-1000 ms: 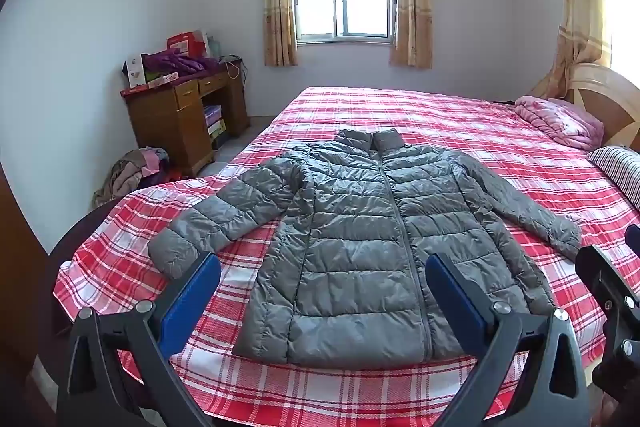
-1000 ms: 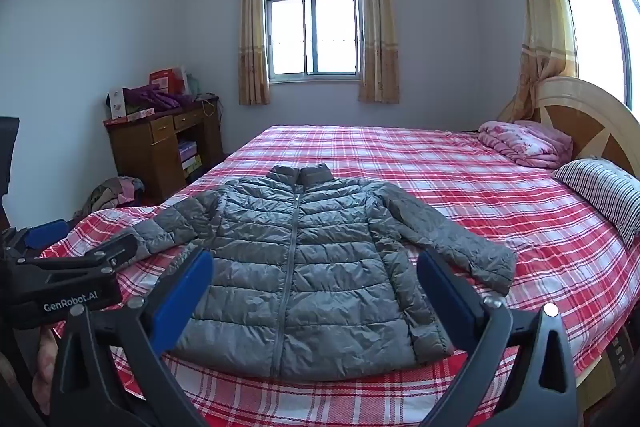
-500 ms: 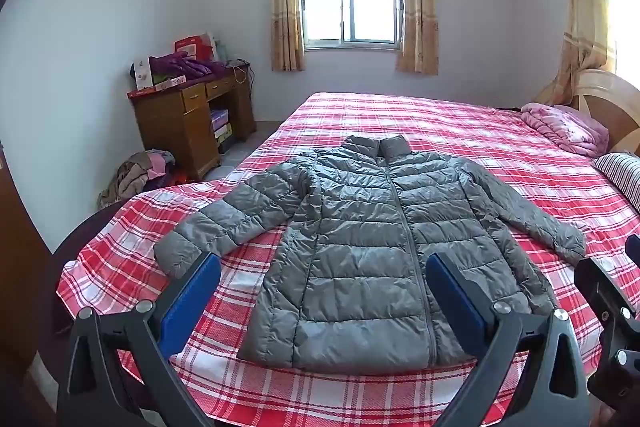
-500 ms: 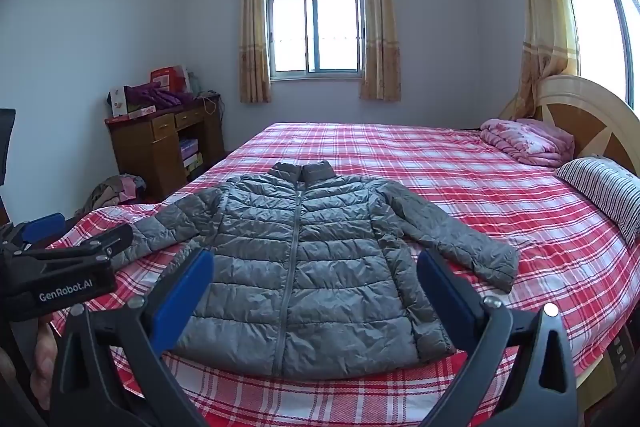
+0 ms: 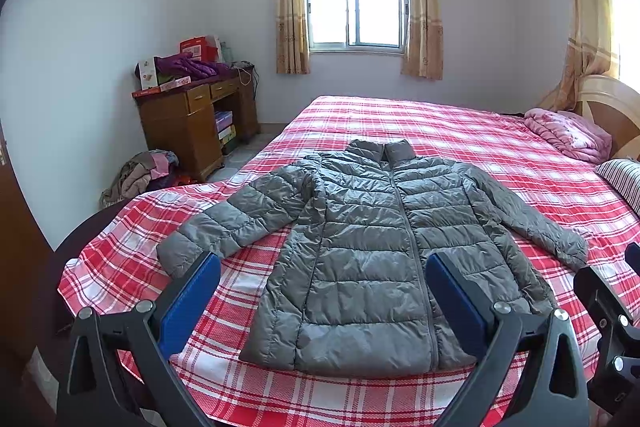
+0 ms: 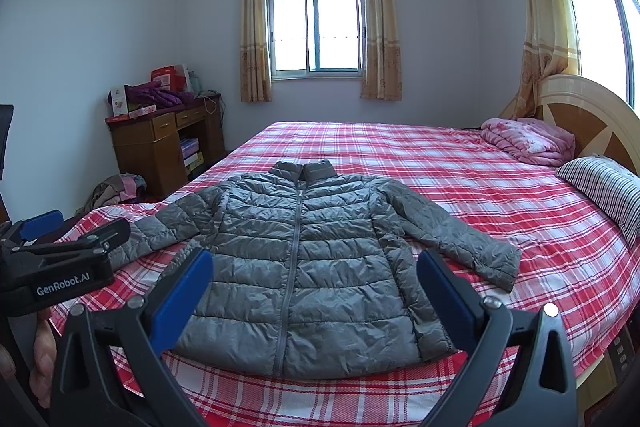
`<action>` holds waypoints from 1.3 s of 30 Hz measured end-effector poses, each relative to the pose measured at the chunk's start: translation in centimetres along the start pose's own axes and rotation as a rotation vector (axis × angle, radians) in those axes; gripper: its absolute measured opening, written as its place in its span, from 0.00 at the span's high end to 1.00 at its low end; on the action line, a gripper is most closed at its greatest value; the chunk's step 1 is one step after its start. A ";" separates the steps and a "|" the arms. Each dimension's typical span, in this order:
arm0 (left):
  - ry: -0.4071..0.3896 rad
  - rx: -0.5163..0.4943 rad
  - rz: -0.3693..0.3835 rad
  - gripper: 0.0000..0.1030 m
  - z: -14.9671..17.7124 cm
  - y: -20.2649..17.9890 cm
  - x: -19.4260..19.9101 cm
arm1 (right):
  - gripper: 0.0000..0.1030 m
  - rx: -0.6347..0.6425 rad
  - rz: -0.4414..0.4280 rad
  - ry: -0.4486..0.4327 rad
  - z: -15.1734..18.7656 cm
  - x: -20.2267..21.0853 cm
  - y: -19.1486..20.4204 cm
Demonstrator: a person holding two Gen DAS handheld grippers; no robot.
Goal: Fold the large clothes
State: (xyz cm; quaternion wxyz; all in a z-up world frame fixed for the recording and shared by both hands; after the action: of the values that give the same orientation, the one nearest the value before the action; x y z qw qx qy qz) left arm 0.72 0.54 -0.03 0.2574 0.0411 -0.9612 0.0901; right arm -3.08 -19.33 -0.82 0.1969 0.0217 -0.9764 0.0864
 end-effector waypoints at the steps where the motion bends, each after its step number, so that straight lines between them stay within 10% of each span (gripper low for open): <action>1: -0.003 0.001 -0.002 0.01 -0.1 0.0 0.1 | 0.00 0.000 0.000 0.000 0.0 0.0 0.0; 39: -0.020 0.003 -0.008 0.01 -0.1 0.1 0.3 | 0.00 0.006 -0.005 0.002 0.1 -0.1 0.7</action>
State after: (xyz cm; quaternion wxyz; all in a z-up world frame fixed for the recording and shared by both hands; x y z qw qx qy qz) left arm 0.49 0.63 0.16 0.2481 0.0461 -0.9634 0.0899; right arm -3.14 -18.64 -1.09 0.1979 0.0247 -0.9759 0.0890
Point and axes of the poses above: each gripper's, at about its wrist camera, not at the fingertips, and x roughly against the way its jaws point, y to its left, z to its underside, the point moved 1 cm from there along -x, roughly the way its jaws point, and after that the axes turned 11 degrees about x, right-handed, at the moved point
